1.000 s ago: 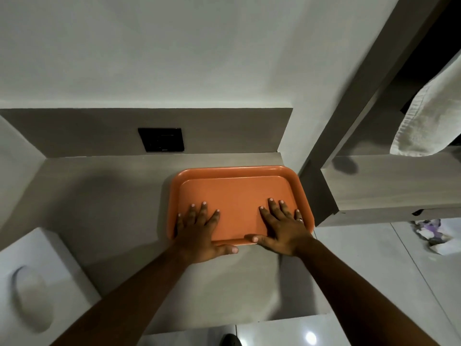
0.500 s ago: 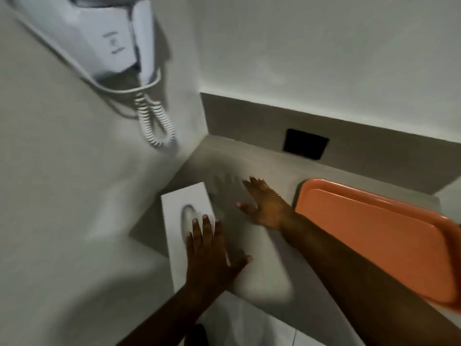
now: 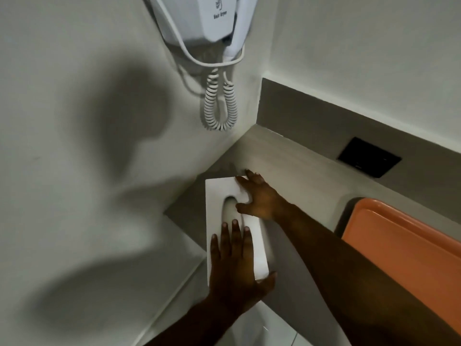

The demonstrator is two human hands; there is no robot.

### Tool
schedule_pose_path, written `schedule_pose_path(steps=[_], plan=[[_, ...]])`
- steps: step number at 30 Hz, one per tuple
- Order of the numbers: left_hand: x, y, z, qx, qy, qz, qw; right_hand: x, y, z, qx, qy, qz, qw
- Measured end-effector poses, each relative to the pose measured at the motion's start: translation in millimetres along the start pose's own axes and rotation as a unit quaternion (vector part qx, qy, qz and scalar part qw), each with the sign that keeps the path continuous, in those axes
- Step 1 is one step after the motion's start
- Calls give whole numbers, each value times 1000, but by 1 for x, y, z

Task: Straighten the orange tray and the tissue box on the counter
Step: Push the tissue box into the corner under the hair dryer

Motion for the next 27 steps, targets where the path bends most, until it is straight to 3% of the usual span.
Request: schedule_pose_path(steps=[4, 8, 12, 15, 20, 22, 27], plan=[[17, 18, 0, -14, -11, 103, 995, -18, -1, -9, -45, 7, 55, 997], [47, 55, -12, 23, 8, 249, 968, -47, -19, -12, -104, 2, 189, 976], [60, 77, -22, 58, 46, 291, 954, -59, -35, -6, -100, 2, 244, 965], [57, 70, -23, 38, 31, 254, 966, -66, -51, -10, -69, -29, 168, 983], [39, 52, -15, 13, 3, 84, 996, -67, -71, -9, -11, -176, -48, 983], [32, 50, -12, 13, 12, 63, 998, -66, -69, -7, 1, -210, -71, 975], [34, 54, -9, 5, 42, 98, 994, -67, -55, -9, -6, -245, -70, 967]])
Point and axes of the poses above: each hand's wrist, its own y-axis towards the middle knuckle, its own z-axis out of the palm, x = y × z, the point moved 3 cm from there along y, towards the middle knuckle, and after that the axes turned 6 degrees about -y, right-handed, at the moved point
